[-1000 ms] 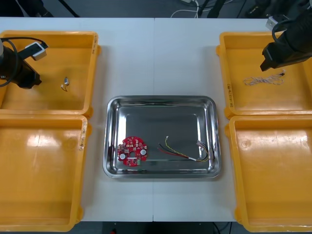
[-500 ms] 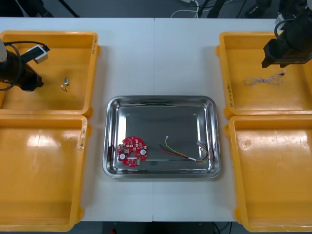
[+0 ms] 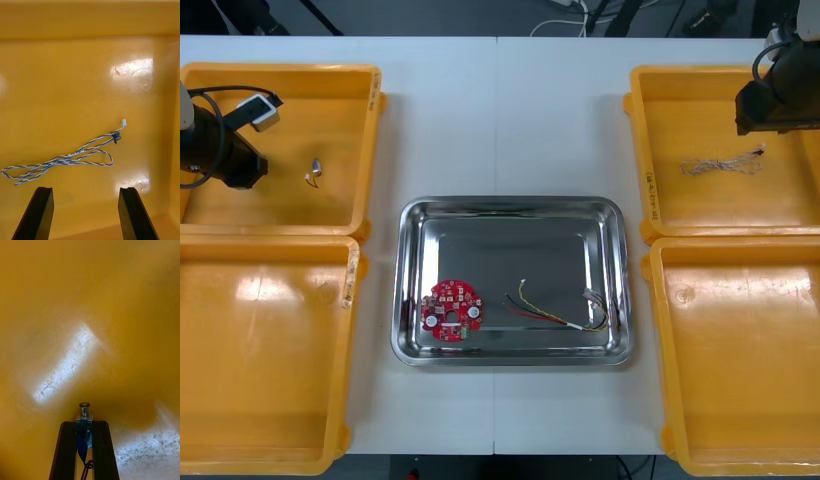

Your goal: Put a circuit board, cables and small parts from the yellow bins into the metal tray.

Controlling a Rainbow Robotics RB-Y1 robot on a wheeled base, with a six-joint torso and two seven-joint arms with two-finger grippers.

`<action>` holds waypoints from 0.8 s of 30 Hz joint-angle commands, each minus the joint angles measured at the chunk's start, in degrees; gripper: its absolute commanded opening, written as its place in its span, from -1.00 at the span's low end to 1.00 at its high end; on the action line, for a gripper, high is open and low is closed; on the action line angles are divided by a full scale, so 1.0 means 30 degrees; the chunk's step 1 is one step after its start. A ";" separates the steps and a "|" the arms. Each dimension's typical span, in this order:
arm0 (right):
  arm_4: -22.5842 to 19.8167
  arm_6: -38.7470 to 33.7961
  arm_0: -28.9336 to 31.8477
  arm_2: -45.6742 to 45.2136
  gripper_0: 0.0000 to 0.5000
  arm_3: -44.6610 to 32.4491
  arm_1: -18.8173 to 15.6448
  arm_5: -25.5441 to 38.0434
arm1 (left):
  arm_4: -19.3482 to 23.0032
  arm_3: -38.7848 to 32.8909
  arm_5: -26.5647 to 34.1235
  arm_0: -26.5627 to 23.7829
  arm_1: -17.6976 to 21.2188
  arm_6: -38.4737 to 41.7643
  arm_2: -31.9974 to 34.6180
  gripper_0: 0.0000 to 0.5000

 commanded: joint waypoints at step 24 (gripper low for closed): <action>0.1603 -1.3755 -0.1820 -0.2360 1.00 0.2701 0.1509 -0.2294 | -0.0491 -0.8253 0.8710 0.0270 0.1260 0.4852 0.0885 -1.00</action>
